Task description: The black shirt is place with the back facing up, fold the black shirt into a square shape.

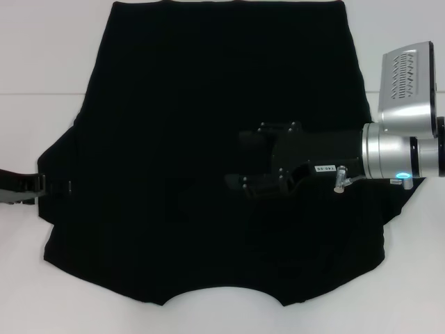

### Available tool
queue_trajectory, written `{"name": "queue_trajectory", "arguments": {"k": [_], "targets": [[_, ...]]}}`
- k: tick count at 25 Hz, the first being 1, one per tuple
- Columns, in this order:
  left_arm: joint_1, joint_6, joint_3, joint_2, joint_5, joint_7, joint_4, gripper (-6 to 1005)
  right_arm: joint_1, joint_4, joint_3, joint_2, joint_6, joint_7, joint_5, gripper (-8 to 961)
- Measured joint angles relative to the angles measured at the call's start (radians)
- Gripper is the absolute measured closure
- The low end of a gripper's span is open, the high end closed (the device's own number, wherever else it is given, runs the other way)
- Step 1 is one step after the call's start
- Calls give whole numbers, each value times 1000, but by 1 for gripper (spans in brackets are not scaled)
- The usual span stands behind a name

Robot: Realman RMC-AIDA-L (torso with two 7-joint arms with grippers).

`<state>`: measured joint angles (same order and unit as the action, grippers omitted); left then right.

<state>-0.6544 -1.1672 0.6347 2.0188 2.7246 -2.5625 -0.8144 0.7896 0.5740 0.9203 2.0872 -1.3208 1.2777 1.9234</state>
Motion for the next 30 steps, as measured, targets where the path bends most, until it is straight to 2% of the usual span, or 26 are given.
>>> {"name": "queue_trajectory", "arguments": {"k": [14,25,28,30], "targets": [[3,18,6,-4,4,7,23,204,-1,7,-2,-2,0,-5,0,63],[3,41,8,-6,19,8,29,679,-1,10,-12,-5,-3,-6,-1,72],[3,44,7,-5,21,8,29,900,-1,11,-13,-5,-4,-6,-1,73],[3,45,7,-4,21,9,29,913,-1,10,-14,-5,-4,-6,-1,72]]}}
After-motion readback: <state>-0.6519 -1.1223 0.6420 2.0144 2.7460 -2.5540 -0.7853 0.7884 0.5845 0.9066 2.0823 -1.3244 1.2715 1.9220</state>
